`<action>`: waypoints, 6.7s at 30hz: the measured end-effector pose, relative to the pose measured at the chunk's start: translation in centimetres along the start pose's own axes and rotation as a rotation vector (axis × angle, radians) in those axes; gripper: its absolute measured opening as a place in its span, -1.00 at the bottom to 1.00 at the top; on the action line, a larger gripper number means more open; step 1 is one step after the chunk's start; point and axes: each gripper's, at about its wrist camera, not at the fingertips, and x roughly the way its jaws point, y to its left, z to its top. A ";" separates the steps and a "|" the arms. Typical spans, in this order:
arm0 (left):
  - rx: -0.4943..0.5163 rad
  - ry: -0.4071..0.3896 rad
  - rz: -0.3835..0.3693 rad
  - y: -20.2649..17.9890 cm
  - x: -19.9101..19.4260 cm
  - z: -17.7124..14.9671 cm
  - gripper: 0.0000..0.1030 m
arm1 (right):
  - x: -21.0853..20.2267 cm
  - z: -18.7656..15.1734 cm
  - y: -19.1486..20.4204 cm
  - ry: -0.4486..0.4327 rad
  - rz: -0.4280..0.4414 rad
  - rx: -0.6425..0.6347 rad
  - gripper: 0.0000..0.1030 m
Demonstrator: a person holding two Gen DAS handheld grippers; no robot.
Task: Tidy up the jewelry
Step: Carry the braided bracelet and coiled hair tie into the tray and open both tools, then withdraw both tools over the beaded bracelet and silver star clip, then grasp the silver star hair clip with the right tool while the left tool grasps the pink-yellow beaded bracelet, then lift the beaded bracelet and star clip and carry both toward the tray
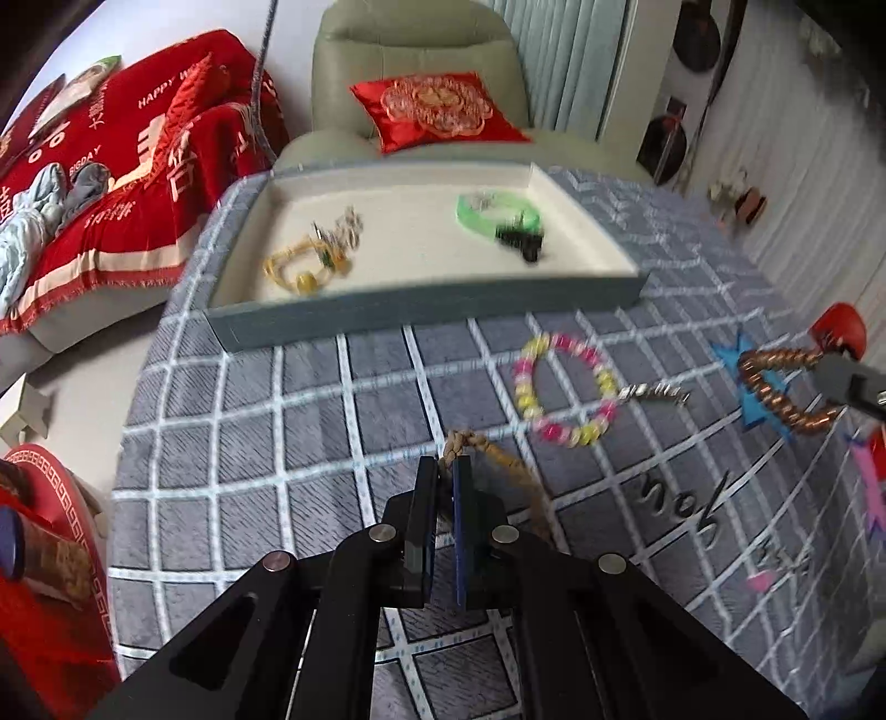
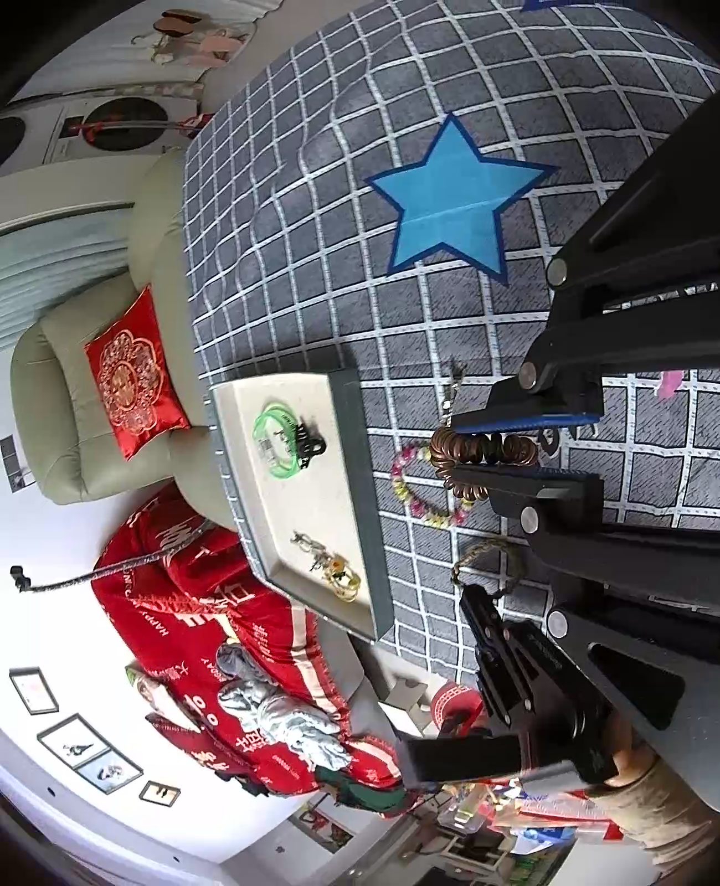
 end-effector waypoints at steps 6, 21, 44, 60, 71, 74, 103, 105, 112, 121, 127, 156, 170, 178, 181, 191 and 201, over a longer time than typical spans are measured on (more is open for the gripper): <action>-0.009 -0.077 -0.026 1.3 -3.9 3.1 -0.60 | -0.1 2.6 1.2 -0.018 0.027 -0.025 -0.77; 0.024 -0.245 0.014 4.0 -8.2 15.5 -0.60 | 3.4 13.4 5.4 -0.030 0.061 -0.100 -0.77; 0.050 -0.004 0.047 3.5 8.5 12.1 -0.60 | 18.2 10.6 0.8 0.179 -0.042 -0.019 -0.77; 0.134 0.008 0.175 2.0 10.2 11.1 -0.60 | 19.0 10.7 -0.5 0.182 -0.064 0.014 -0.59; 0.085 -0.019 0.168 3.1 9.4 11.2 -0.59 | 13.2 10.5 -0.1 0.067 0.007 0.060 0.30; 0.091 -0.013 0.173 3.0 9.6 11.2 -0.19 | 11.6 9.8 -0.4 0.056 0.016 0.079 0.30; 0.089 -0.047 0.081 -0.5 2.7 4.8 1.00 | 6.9 2.1 -2.4 0.118 -0.035 -0.181 0.66; 0.090 -0.021 0.070 -0.9 3.2 4.1 1.00 | 7.3 1.5 -2.5 0.137 -0.033 -0.213 0.66; 0.110 0.021 0.058 -1.9 4.2 3.6 1.00 | 8.7 0.3 -2.3 0.181 -0.016 -0.309 0.66; 0.092 0.069 0.055 -1.6 5.7 3.5 1.00 | 9.9 -0.2 -0.8 0.204 -0.030 -0.457 0.65; 0.106 0.077 0.060 -2.2 6.2 3.6 1.00 | 10.7 0.1 0.0 0.211 -0.031 -0.498 0.65; 0.095 0.094 0.065 -2.4 7.1 3.8 1.00 | 11.5 -0.5 1.5 0.238 -0.033 -0.527 -0.22; 0.113 0.100 0.046 -4.3 6.3 3.5 0.65 | 9.6 -1.4 -0.4 0.222 -0.073 -0.360 -0.84; 0.180 0.109 -0.017 -6.4 5.7 3.2 -0.51 | 7.7 -1.6 -3.4 0.209 -0.024 -0.151 -0.84; 0.156 0.104 -0.038 -6.4 5.3 2.9 -0.51 | 6.8 -1.8 -3.7 0.190 -0.013 -0.111 -0.84; 0.103 0.067 -0.074 -5.0 3.1 1.5 -0.51 | 6.1 -2.4 -4.2 0.194 -0.008 -0.077 -0.84; 0.069 0.032 -0.070 -3.6 1.2 0.8 -0.51 | 6.2 -2.9 -4.0 0.196 -0.084 -0.093 -0.08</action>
